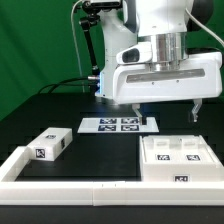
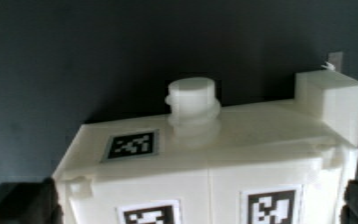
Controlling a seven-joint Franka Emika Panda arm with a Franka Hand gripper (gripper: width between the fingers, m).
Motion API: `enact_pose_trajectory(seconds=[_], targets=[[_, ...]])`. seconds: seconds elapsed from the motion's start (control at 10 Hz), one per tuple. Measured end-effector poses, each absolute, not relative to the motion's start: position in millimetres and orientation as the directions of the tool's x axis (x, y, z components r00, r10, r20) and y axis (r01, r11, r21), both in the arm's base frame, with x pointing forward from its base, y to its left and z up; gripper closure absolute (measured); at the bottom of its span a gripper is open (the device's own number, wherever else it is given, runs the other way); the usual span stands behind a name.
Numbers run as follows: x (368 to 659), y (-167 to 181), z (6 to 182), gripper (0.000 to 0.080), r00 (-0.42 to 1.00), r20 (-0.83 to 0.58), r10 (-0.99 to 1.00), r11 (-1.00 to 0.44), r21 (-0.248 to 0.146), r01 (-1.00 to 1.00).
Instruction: Assemble cabinet
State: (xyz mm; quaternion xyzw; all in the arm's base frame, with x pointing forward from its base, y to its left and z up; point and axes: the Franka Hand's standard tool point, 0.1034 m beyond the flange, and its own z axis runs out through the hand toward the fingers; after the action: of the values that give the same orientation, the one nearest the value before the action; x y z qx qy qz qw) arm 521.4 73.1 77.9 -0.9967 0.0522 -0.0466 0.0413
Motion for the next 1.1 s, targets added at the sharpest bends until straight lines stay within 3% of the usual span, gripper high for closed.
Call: enact_pose_trajectory(seconds=[0.6,1.1], targets=[[503.4,82.5,47.3,0.0002,0.992,0.116,-0.057,-0.994,-0.099,-0.045],[505.3,82.8,15.6,0.0002,0.992,0.109,-0.061,-0.993,-0.111,-0.049]])
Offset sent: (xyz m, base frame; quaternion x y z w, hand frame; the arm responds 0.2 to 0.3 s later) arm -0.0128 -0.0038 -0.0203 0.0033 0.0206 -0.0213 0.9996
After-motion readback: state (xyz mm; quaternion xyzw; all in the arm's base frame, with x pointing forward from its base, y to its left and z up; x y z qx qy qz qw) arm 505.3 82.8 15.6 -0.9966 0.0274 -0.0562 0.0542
